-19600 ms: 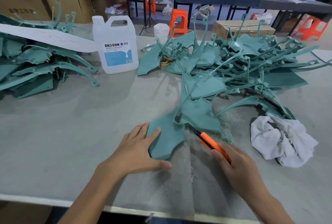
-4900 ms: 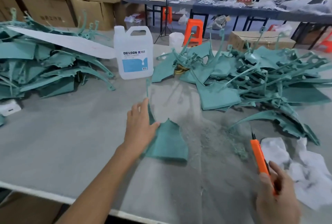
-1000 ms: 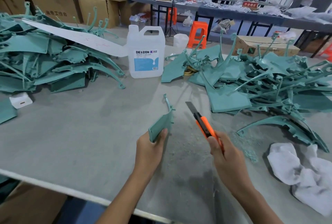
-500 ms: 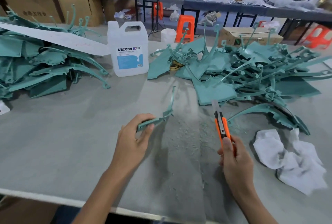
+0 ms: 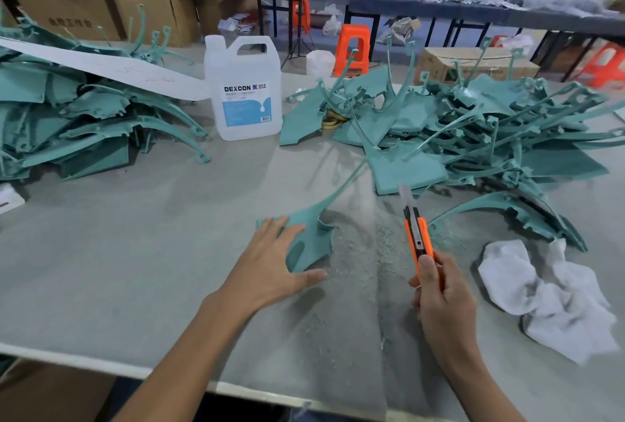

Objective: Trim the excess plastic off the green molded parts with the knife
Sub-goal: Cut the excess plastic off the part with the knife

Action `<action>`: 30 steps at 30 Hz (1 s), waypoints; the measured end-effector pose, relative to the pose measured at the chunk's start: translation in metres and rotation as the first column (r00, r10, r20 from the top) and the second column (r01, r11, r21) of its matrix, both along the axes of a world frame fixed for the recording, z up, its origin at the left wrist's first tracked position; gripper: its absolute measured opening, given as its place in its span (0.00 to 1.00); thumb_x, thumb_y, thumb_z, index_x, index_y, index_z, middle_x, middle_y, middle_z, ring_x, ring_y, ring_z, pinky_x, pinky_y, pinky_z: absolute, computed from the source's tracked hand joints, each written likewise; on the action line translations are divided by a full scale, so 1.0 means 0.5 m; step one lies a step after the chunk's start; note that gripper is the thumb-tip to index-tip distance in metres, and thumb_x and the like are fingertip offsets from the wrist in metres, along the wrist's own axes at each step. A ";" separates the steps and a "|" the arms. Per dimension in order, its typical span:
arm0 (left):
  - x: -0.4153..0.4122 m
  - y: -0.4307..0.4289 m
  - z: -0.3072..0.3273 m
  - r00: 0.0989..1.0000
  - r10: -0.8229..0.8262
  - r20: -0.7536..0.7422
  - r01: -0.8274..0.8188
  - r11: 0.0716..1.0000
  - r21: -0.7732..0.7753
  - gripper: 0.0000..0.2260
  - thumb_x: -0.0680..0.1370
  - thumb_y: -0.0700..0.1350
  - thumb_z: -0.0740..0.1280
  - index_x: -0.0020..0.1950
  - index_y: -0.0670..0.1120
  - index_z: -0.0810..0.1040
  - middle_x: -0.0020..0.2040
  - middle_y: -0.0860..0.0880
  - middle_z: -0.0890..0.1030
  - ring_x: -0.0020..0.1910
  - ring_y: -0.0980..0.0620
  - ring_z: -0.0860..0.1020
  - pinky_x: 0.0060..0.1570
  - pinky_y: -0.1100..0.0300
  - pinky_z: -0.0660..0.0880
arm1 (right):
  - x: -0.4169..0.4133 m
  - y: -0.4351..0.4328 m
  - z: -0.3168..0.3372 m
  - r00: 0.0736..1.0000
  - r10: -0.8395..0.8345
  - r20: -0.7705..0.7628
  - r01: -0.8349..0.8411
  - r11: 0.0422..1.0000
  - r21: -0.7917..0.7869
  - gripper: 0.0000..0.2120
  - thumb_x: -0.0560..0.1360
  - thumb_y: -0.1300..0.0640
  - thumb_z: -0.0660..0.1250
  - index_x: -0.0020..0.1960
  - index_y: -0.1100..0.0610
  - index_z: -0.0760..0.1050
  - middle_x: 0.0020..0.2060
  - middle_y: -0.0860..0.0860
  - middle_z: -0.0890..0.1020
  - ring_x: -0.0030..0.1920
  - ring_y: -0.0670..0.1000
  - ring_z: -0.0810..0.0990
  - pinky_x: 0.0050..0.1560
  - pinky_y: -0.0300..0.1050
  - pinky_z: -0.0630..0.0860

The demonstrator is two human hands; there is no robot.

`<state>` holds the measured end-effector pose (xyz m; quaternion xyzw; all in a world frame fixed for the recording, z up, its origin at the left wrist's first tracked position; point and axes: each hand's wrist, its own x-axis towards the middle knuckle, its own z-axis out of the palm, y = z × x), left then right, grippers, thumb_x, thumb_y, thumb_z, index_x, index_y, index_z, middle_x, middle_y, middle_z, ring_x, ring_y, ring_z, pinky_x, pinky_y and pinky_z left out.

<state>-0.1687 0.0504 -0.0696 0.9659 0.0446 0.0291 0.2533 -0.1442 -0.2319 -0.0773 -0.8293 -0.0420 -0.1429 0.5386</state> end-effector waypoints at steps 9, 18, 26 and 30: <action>0.060 -0.019 0.023 0.996 -0.048 0.082 0.028 0.975 0.222 0.25 0.83 0.62 0.53 0.76 0.52 0.66 0.78 0.49 0.67 0.77 0.50 0.63 0.73 0.50 0.57 | 0.004 0.000 -0.010 1.000 0.010 0.007 -0.009 0.998 -0.070 0.08 0.82 0.40 0.57 0.54 0.38 0.74 0.38 0.44 0.82 0.30 0.48 0.79 0.32 0.51 0.78; 0.034 -0.021 -0.022 1.000 -0.013 0.019 0.008 0.974 0.228 0.27 0.82 0.66 0.50 0.79 0.59 0.61 0.81 0.57 0.58 0.80 0.57 0.52 0.77 0.43 0.49 | 0.042 0.001 0.044 0.931 0.356 -0.083 -0.333 0.733 -0.593 0.07 0.81 0.42 0.60 0.51 0.42 0.75 0.36 0.41 0.76 0.36 0.44 0.75 0.37 0.44 0.67; 0.035 -0.017 -0.025 1.000 -0.008 0.022 0.004 0.983 0.182 0.27 0.81 0.67 0.50 0.79 0.60 0.61 0.81 0.57 0.58 0.80 0.57 0.52 0.77 0.42 0.48 | 0.074 -0.010 0.045 0.889 0.427 -0.164 -0.424 0.636 -0.645 0.11 0.81 0.38 0.57 0.56 0.40 0.73 0.35 0.40 0.76 0.34 0.39 0.74 0.33 0.38 0.64; 0.035 -0.018 -0.025 1.000 -0.006 0.010 0.004 0.982 0.188 0.28 0.81 0.67 0.50 0.79 0.60 0.61 0.81 0.57 0.58 0.80 0.57 0.52 0.77 0.42 0.49 | 0.090 -0.009 0.042 0.923 0.364 -0.124 -0.350 0.662 -0.662 0.10 0.82 0.41 0.58 0.54 0.45 0.73 0.33 0.42 0.74 0.33 0.46 0.74 0.34 0.47 0.67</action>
